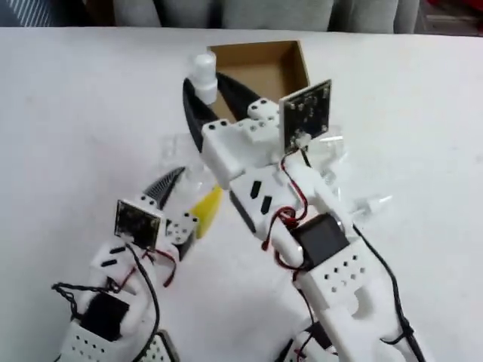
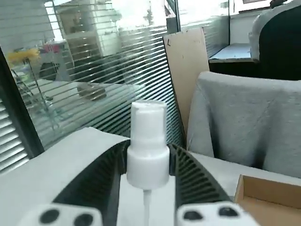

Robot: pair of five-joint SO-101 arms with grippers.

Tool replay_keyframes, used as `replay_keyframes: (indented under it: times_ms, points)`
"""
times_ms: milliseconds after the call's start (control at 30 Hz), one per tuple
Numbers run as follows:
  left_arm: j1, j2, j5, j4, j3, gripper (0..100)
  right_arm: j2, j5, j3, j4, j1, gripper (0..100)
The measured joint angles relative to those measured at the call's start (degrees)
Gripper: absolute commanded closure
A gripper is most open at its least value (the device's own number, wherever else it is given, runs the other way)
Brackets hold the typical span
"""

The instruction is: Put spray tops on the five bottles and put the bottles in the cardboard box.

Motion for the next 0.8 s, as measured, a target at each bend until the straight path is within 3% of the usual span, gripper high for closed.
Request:
replay_keyframes:
  times_ms: [400,800]
  points:
    - [0.0,0.0,0.0,0.0,0.09,98,-5.54,-3.25,7.82,4.48,-5.45,98.0]
    - [0.09,0.0,0.0,0.0,0.09,98,-6.86,-3.25,16.0,5.1,-6.24,97.6]
